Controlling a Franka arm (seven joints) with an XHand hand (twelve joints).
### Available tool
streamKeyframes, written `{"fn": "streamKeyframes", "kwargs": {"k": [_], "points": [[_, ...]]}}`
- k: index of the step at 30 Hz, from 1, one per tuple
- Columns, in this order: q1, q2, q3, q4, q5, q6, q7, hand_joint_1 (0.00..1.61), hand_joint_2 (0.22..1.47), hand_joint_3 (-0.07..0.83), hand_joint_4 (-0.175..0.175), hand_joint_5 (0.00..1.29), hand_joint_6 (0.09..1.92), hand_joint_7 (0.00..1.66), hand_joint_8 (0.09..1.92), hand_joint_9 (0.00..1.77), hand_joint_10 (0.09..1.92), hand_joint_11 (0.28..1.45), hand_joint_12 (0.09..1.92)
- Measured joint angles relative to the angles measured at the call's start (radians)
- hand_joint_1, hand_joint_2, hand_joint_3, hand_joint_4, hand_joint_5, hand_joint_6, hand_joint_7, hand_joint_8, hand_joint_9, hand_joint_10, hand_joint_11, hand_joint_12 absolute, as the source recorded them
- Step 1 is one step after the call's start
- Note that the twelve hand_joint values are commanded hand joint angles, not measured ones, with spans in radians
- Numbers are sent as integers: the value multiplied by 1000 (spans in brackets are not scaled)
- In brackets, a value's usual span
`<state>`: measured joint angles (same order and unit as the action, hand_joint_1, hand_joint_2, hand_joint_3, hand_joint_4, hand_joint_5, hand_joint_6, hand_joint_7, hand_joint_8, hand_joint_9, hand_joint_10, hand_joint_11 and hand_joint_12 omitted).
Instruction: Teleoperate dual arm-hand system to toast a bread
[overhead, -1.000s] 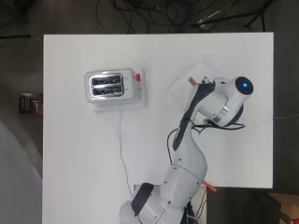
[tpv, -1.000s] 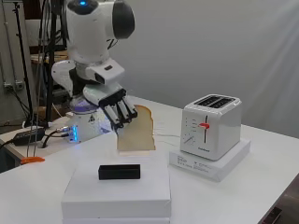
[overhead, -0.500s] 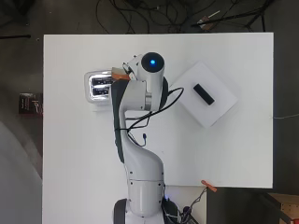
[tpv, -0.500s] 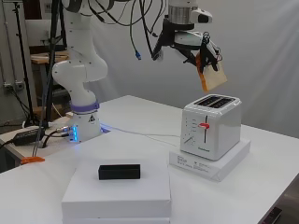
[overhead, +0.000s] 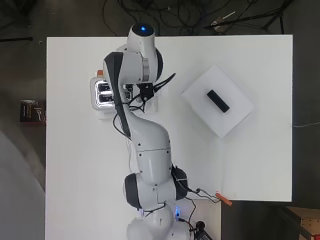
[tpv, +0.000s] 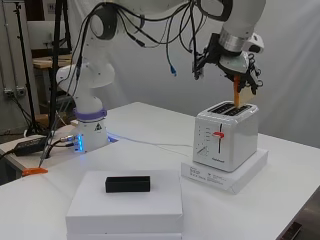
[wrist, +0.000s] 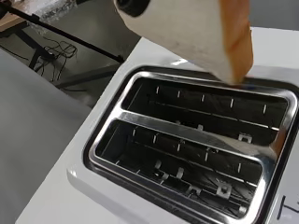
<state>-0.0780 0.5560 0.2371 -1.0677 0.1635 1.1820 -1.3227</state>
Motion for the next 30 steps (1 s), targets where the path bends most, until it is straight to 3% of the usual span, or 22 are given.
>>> {"fn": "streamKeyframes", "kwargs": {"k": [5, 10, 14, 16, 17, 18, 20, 24, 27, 30], "points": [[-3, -15, -5, -78, 1, 1, -20, 1204, 1216, -1, -155, 630, 1389, 969, 1117, 1355, 87, 779, 108], [-11, -33, -17, -123, 2, 40, -169, 1216, 1195, -1, -160, 671, 1321, 1004, 1076, 1377, 87, 794, 87], [-16, -56, -33, -186, 3, 80, -209, 1218, 1199, 2, -175, 648, 1331, 1002, 1083, 1364, 87, 797, 87], [-19, -62, -46, -200, 13, 99, -185, 457, 1025, -16, -126, 232, 538, 415, 470, 680, 87, 515, 87], [-17, -58, -46, -195, 8, 100, -170, 235, 945, -16, -111, 118, 280, 227, 255, 441, 87, 427, 87], [-11, -50, -44, -184, -9, 91, -159, 114, 903, -12, -100, 57, 137, 134, 136, 315, 87, 381, 87], [4, -39, -43, -153, -72, 58, -150, 24, 909, 4, -92, 46, 87, 113, 87, 256, 87, 352, 87], [6, -92, -60, -155, -158, 77, -105, 0, 963, 8, -94, 185, 87, 207, 87, 296, 87, 347, 87], [4, -160, -87, -285, -119, 217, -63, 0, 1014, 7, -77, 295, 87, 258, 87, 318, 87, 344, 87], [0, -219, -122, -473, -88, 401, -2, 0, 1047, 11, -61, 275, 87, 253, 87, 304, 87, 336, 87]]}}
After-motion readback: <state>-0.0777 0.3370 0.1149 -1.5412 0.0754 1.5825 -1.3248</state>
